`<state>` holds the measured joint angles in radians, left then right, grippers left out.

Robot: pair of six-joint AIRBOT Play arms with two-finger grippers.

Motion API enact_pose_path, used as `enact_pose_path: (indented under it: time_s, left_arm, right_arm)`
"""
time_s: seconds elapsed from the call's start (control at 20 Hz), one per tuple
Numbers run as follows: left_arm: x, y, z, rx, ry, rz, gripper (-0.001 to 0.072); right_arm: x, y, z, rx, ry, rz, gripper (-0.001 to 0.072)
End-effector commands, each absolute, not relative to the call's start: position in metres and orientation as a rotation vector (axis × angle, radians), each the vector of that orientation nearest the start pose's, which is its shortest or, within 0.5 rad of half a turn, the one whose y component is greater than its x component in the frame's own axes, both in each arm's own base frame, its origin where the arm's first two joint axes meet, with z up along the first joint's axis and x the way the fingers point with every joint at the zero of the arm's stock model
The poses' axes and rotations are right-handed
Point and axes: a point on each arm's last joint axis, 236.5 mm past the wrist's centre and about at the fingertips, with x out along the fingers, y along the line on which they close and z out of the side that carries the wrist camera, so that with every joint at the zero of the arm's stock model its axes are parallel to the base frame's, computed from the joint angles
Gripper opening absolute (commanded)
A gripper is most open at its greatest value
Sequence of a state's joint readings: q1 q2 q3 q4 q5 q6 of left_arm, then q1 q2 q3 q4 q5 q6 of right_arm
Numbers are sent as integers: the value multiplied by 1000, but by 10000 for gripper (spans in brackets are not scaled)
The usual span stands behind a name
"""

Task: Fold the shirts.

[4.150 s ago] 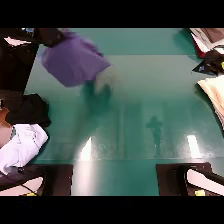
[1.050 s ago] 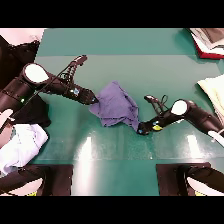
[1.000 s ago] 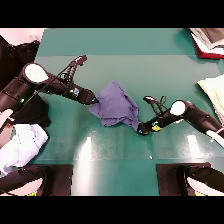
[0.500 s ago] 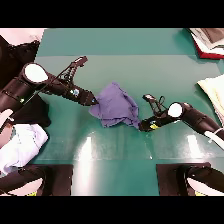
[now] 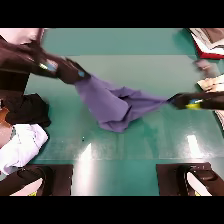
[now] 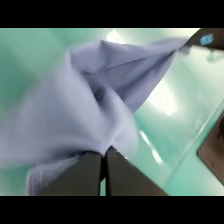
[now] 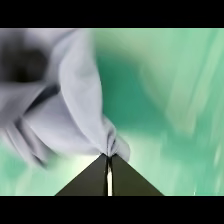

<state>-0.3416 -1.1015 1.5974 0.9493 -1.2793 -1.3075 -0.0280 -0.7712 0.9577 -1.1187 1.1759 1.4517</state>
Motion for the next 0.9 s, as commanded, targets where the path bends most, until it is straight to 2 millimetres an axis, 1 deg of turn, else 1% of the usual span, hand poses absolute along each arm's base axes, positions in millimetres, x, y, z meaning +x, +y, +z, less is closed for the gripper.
enact_pose_path:
  time_s: [0.0,0.05,0.1,0.15,0.2,0.3,0.35,0.4,0.45,0.55,0.6,0.65,0.7,0.75,0.8,0.85]
  left_arm:
    - [279,-233,387,15,453,-904,28]
    - [267,-229,412,13,395,-906,28]
    - [255,-226,430,19,354,-911,28]
    - [243,-222,447,15,318,-913,28]
    - [232,-218,461,4,291,-914,28]
    - [213,-211,478,-2,239,-912,28]
    - [202,-207,484,-1,215,-911,28]
    - [195,-203,489,-5,199,-903,28]
    - [185,-198,496,-4,168,-894,28]
    - [183,-183,503,10,131,-834,27]
    - [190,-173,500,25,137,-775,28]
    - [202,-158,492,38,168,-694,28]
    - [217,-143,478,71,216,-611,28]
    - [234,-128,458,97,280,-528,28]
    - [254,-113,432,114,359,-440,28]
    - [272,-102,405,142,435,-374,28]
  right_arm:
    - [285,21,241,261,664,142,19]
    - [277,8,267,252,599,90,18]
    - [266,-4,292,239,538,37,18]
    - [256,-11,311,226,484,-7,18]
    - [246,-17,330,207,433,-48,18]
    - [231,-23,361,173,360,-102,19]
    - [225,-22,375,157,331,-114,18]
    - [222,-22,386,143,316,-120,19]
    - [221,-22,395,131,311,-120,18]
    - [225,-23,407,119,339,-108,19]
    - [230,-25,410,129,360,-105,18]
    - [238,-30,410,136,385,-102,18]
    - [247,-35,410,157,409,-100,18]
    - [257,-41,406,177,442,-97,19]
    - [268,-47,399,198,485,-93,19]
    - [281,-52,389,223,539,-78,18]
